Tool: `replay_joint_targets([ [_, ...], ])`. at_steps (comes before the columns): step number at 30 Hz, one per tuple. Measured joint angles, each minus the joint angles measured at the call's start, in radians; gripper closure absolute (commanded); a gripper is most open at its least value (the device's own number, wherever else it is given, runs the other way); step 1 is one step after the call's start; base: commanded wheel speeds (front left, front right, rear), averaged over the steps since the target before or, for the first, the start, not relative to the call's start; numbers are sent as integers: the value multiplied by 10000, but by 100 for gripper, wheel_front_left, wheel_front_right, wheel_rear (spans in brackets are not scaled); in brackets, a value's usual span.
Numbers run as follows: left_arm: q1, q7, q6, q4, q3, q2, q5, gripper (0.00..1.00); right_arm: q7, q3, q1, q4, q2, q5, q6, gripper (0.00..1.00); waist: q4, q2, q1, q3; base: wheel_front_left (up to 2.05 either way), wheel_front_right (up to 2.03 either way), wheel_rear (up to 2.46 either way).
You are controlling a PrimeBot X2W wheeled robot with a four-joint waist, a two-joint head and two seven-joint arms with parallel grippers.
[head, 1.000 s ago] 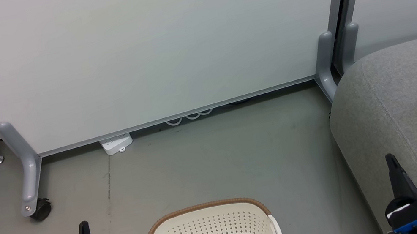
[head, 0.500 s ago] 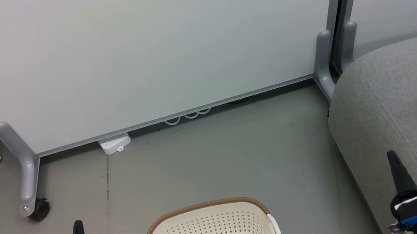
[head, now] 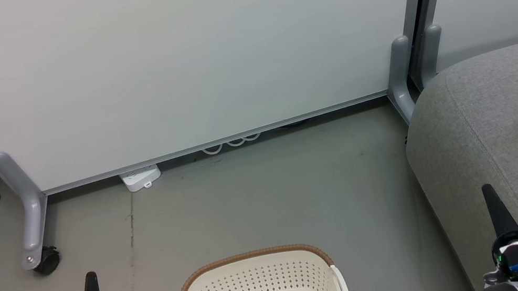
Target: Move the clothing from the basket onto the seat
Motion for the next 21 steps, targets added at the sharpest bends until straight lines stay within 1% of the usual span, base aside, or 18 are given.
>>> replay_joint_targets([
  [21,-72,510,-88,-113,249,6,-1862,100,512,-125,-102,-146,0,2036,-2,100,-65,0,-2,60,0,0,0],
])
